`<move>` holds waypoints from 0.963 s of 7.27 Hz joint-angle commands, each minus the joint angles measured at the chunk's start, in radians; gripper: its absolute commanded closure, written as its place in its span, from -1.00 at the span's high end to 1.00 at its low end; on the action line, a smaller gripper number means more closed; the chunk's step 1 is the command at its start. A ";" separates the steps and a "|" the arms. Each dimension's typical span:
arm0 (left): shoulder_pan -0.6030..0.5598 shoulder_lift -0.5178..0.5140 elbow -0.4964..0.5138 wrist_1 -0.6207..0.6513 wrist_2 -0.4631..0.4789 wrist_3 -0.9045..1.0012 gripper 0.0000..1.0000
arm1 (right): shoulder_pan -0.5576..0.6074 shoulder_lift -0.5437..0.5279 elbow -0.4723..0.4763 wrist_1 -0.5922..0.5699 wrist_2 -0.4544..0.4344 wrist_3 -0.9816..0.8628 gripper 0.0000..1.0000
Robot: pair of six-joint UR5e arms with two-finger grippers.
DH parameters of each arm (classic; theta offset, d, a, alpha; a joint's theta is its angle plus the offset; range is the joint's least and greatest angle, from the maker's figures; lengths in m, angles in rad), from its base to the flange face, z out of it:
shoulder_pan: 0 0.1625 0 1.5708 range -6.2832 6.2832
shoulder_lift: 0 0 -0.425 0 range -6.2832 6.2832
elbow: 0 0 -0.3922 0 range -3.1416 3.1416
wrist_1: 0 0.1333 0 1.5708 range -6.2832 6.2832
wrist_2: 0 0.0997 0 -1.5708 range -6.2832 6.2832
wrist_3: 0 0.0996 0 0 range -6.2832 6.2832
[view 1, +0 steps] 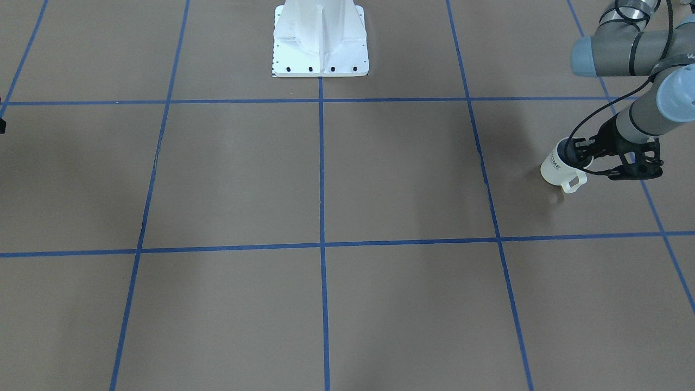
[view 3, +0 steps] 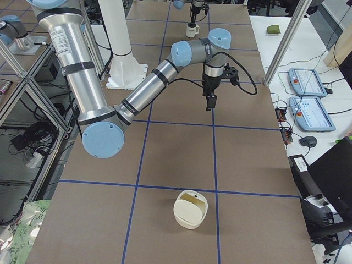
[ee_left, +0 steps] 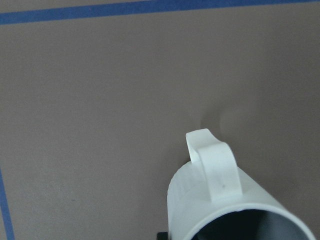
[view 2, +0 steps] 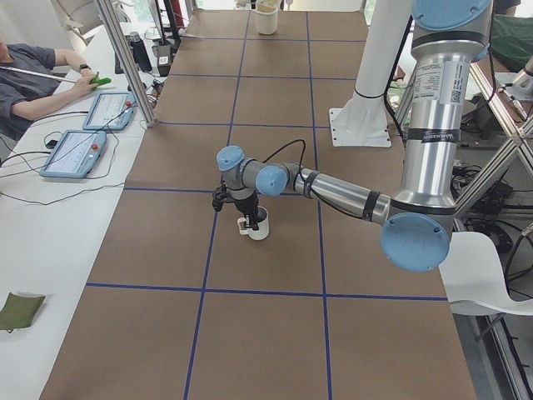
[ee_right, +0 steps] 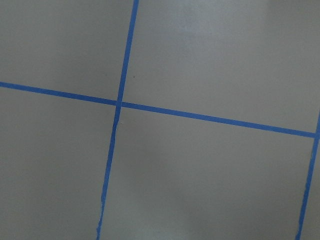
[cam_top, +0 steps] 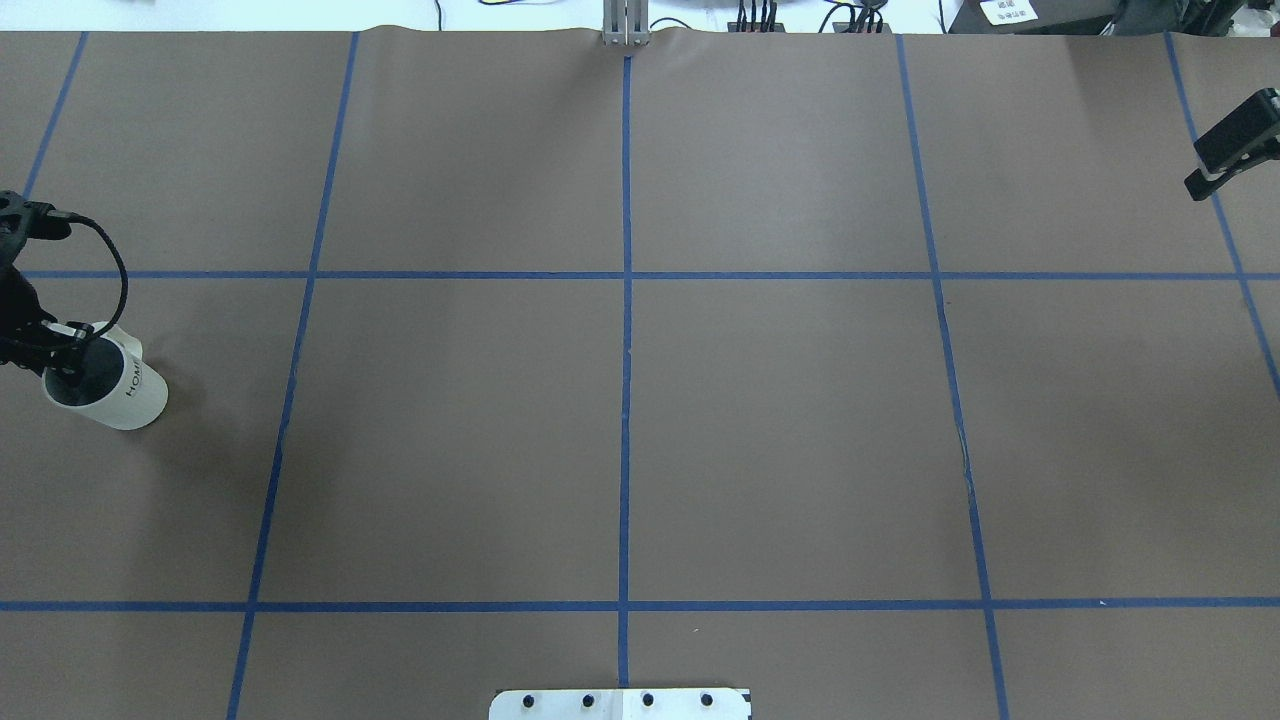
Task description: Left arm hands cup to right arm to dump lemon
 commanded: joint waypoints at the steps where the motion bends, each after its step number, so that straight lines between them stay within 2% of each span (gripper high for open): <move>1: -0.003 -0.001 -0.057 0.007 -0.042 0.004 1.00 | 0.032 -0.003 0.000 0.001 0.013 -0.008 1.00; 2: -0.017 -0.003 -0.108 0.015 -0.054 0.004 1.00 | 0.048 -0.004 -0.001 -0.001 0.012 -0.011 1.00; 3: -0.085 -0.012 -0.111 0.015 -0.053 0.048 1.00 | 0.068 -0.013 -0.001 0.001 0.012 -0.014 1.00; 4: -0.153 -0.017 -0.104 0.016 -0.044 0.182 1.00 | 0.079 -0.023 -0.001 0.001 0.012 -0.016 1.00; 6: -0.288 -0.097 -0.047 0.024 -0.041 0.264 1.00 | 0.124 -0.055 -0.007 0.001 0.009 -0.095 1.00; 7: -0.346 -0.160 0.018 0.024 -0.021 0.281 1.00 | 0.169 -0.084 -0.027 0.001 0.007 -0.211 1.00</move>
